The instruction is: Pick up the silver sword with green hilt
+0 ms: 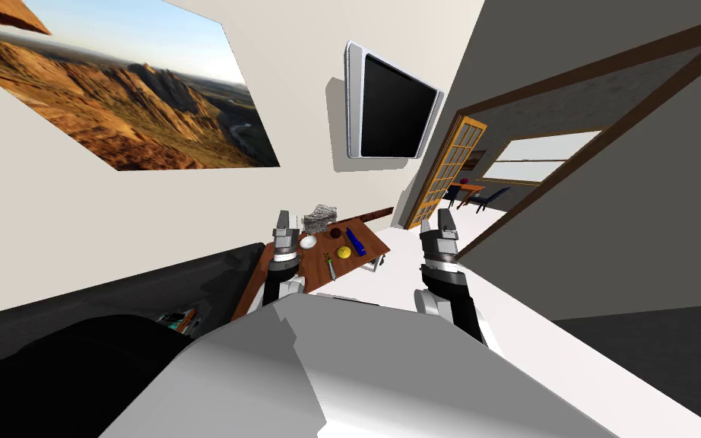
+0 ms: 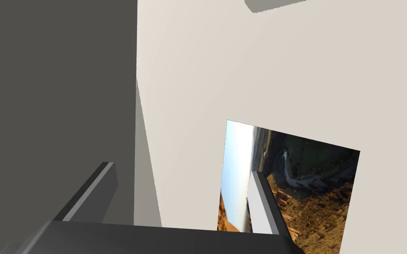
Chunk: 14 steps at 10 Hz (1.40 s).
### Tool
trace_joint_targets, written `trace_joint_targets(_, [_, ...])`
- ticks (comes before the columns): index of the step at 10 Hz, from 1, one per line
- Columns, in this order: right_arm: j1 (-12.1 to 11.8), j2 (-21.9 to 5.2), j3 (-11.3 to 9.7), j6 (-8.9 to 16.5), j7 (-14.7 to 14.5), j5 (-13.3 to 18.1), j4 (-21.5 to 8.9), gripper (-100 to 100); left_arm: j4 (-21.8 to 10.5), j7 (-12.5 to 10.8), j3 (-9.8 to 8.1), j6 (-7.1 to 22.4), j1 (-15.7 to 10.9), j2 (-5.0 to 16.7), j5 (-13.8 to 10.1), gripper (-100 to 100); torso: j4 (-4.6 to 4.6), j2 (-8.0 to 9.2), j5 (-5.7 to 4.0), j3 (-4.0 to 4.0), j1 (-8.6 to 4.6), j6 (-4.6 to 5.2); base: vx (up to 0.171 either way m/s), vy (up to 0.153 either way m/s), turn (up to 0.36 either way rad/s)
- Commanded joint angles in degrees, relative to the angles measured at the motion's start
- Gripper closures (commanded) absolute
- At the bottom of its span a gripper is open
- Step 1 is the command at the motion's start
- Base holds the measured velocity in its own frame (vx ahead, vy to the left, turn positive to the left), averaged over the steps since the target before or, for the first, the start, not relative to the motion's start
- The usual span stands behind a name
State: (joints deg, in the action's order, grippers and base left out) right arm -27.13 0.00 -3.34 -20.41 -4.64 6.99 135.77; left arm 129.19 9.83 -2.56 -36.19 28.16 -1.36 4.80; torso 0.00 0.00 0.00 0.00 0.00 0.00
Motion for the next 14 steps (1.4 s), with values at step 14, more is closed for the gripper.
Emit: trace_joint_targets(14, [0.0, 0.0, 0.0, 0.0, 0.0, 0.0, 0.0, 0, -17.8, -9.3, 10.74, 6.9, 1.0, 16.7, -2.7, -100, -0.01, -0.04, -0.01, -0.02, -0.06, 0.02, -0.015, -0.024, -0.114])
